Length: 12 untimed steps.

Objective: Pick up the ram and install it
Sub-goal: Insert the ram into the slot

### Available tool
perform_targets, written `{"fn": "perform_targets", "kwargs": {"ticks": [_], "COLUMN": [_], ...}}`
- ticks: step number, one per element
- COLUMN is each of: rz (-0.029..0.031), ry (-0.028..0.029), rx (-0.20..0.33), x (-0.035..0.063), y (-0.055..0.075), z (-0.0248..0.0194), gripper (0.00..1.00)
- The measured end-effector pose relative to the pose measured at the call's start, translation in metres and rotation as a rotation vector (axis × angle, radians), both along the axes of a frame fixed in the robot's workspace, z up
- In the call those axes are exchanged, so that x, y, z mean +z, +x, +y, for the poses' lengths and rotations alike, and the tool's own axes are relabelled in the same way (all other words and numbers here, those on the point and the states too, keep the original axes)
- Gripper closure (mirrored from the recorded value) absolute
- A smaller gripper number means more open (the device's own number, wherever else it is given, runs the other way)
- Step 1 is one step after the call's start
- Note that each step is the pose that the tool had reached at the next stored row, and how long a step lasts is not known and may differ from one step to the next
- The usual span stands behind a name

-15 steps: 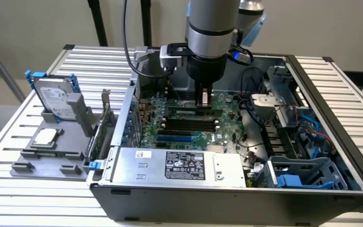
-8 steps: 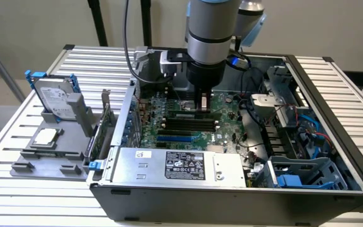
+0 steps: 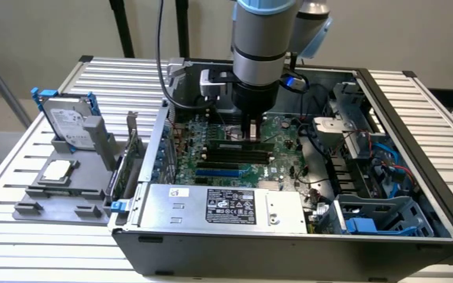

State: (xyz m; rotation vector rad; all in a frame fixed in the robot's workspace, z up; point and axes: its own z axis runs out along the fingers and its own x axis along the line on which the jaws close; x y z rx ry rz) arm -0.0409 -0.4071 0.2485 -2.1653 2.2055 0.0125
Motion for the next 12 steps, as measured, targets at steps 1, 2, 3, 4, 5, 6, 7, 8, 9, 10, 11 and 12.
{"fn": "perform_targets", "kwargs": {"ticks": [1,2,3,4,5,6,7,8,9,10,11,12], "rz": [0.0001,0.0,0.0,0.0001,0.0006,0.0016,0.0033,0.0058,0.0091,0.0128,0.0159,0.0186], "ry": [0.0,0.0,0.0,0.0,0.0,0.0,0.0,0.0,-0.0002,-0.0001,0.0,0.0001], "rx": [0.001,0.002,0.004,0.007,0.01,0.013,0.017,0.02,0.024,0.028,0.031,0.032], "x": [-0.0018,-0.0036,-0.0053,-0.0068,-0.008,-0.0088,-0.0095,-0.0101,-0.0105,-0.0109,-0.0114,-0.012], "y": [0.0,0.0,0.0,0.0,0.0,0.0,-0.001,-0.001,-0.001,0.0,-0.001,-0.001], "z": [0.0002,0.0004,0.0005,0.0007,0.0009,0.0012,0.0014,0.0016,0.0018,0.0021,0.0023,0.0026], "gripper": [0.86,0.86,0.86,0.86,0.86,0.86,0.86,0.86,0.86,0.86,0.86,0.86]}}
